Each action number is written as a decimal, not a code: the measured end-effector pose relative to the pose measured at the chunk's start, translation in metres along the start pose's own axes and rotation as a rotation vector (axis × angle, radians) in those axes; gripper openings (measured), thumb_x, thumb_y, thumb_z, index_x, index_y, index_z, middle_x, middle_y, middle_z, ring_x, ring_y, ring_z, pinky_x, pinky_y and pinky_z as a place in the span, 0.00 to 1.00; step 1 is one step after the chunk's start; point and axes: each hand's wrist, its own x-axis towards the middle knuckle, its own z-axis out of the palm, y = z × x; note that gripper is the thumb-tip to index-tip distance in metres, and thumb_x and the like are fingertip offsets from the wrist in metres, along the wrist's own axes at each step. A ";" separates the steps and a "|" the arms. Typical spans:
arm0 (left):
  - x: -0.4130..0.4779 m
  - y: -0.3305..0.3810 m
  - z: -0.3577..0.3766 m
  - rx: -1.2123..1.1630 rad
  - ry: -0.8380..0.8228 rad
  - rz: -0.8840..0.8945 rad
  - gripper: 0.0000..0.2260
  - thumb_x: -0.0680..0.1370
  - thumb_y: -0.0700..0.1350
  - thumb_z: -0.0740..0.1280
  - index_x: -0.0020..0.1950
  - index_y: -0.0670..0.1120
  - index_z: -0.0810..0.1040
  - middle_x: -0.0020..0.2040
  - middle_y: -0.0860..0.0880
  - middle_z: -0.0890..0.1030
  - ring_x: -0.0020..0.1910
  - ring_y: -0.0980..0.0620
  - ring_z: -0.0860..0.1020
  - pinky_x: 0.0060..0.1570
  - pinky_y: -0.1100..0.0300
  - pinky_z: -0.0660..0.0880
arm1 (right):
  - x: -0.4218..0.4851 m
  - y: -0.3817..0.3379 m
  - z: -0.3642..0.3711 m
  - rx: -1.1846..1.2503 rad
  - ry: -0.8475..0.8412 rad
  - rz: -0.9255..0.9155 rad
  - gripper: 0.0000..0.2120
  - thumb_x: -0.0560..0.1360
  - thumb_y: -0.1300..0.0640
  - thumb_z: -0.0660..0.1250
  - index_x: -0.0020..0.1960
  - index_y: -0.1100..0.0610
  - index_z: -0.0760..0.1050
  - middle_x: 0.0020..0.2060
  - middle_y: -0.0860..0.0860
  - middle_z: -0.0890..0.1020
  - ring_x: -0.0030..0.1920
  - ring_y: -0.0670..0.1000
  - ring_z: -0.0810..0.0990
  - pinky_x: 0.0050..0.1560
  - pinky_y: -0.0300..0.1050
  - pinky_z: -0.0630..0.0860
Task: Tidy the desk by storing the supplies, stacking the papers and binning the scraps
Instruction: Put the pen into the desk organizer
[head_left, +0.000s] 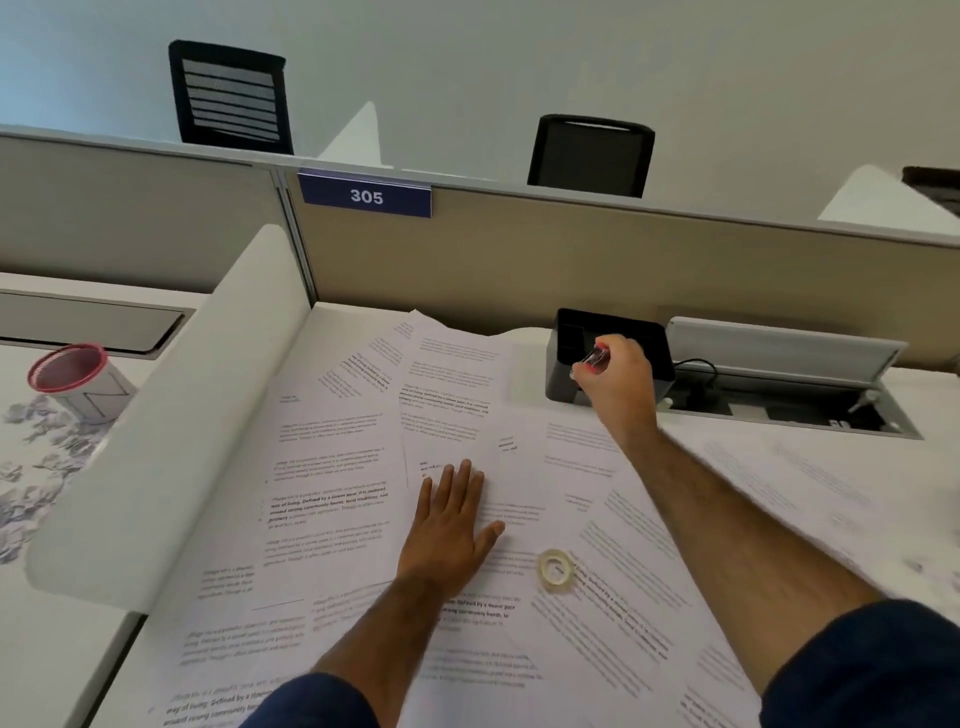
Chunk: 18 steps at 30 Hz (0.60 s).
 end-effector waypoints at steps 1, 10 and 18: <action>0.000 0.000 0.003 0.007 -0.010 0.003 0.37 0.81 0.69 0.39 0.82 0.51 0.30 0.81 0.52 0.27 0.79 0.51 0.26 0.75 0.53 0.27 | 0.012 0.001 -0.004 0.002 0.013 -0.002 0.18 0.71 0.57 0.74 0.59 0.59 0.76 0.54 0.56 0.78 0.53 0.56 0.77 0.52 0.46 0.72; 0.000 -0.001 0.014 0.024 0.052 0.019 0.39 0.78 0.72 0.34 0.82 0.52 0.32 0.82 0.54 0.30 0.80 0.51 0.29 0.78 0.50 0.31 | 0.067 0.007 0.001 -0.043 -0.053 0.024 0.13 0.72 0.56 0.74 0.55 0.58 0.77 0.48 0.52 0.79 0.46 0.52 0.77 0.45 0.44 0.72; -0.001 0.000 0.012 0.017 0.067 0.021 0.39 0.77 0.73 0.32 0.81 0.52 0.31 0.81 0.54 0.28 0.80 0.52 0.28 0.78 0.49 0.31 | 0.073 0.002 0.016 -0.130 -0.091 0.022 0.13 0.73 0.50 0.73 0.54 0.53 0.75 0.44 0.50 0.80 0.45 0.54 0.79 0.45 0.50 0.79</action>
